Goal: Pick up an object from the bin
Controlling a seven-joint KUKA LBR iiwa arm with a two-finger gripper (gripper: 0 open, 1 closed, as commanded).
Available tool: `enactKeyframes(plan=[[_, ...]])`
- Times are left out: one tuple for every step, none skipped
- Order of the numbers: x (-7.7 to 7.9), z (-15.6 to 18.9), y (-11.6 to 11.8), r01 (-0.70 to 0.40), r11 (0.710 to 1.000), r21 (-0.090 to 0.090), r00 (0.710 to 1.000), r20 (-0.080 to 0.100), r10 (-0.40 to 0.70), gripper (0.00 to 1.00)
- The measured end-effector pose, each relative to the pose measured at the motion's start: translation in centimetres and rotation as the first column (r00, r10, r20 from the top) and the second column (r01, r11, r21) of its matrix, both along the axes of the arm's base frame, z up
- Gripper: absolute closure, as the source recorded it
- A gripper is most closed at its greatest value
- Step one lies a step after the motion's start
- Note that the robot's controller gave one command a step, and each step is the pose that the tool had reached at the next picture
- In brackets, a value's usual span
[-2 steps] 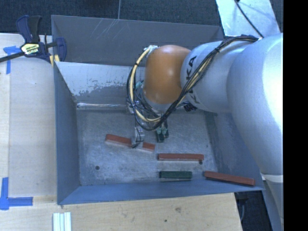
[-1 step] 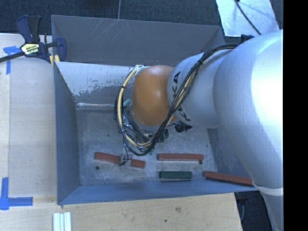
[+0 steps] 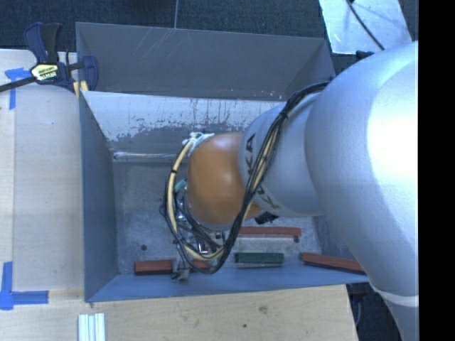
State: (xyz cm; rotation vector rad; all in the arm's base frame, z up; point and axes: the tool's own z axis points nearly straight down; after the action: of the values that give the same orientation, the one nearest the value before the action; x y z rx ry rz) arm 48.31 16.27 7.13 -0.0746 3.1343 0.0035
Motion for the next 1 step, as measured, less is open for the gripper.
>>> enactKeyframes(plan=[[1.04,4.76,-5.72,-0.022,1.000,-0.004,1.000,0.001,0.022,0.00]])
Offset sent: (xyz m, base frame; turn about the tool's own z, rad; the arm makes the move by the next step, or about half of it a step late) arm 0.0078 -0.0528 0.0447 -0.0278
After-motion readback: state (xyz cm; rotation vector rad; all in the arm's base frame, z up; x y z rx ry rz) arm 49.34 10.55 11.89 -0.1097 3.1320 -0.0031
